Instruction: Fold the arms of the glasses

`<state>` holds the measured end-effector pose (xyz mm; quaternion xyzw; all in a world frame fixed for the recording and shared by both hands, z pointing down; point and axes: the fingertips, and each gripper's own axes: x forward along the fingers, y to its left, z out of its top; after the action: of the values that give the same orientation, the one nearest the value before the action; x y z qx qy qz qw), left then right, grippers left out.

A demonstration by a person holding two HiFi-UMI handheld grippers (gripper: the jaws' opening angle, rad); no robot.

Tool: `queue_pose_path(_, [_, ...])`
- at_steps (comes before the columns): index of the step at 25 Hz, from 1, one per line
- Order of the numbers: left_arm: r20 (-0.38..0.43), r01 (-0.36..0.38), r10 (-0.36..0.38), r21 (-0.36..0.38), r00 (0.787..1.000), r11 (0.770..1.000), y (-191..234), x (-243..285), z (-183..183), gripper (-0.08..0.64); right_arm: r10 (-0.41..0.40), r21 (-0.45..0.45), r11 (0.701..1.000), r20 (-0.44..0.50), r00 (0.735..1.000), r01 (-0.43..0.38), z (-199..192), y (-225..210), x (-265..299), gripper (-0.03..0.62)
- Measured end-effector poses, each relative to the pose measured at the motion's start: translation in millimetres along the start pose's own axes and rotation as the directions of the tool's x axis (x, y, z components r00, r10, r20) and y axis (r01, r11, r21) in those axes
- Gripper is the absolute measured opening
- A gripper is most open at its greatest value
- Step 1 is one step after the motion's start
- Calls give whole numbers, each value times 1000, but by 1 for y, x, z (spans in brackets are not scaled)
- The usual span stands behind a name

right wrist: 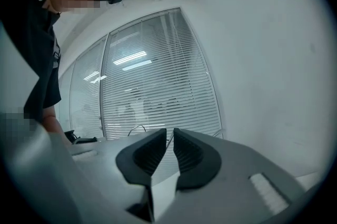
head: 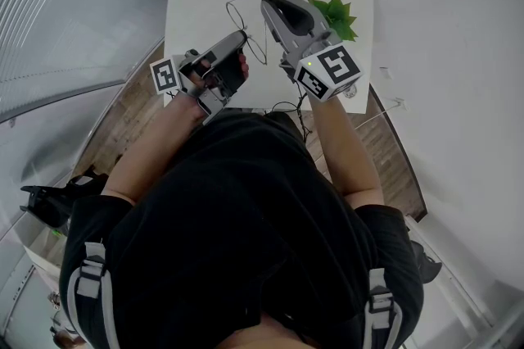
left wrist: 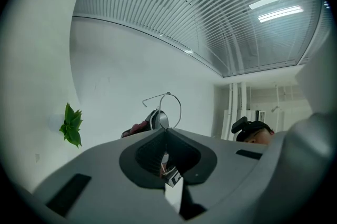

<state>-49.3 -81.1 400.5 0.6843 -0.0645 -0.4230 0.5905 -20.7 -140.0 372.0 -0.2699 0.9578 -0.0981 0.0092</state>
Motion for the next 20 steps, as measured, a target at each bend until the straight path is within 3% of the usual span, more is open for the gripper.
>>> queue_pose_path(9, [-17,12,-13,-25,1000,1000,-1,2,-3,14,197,24,980,-26,980,-196,1,23,9,37])
queue_pose_path(20, [-42,37,-39,-48,998,998,0,2,-5,14,341,123,934,-35,940,-334,-3,38,18,37])
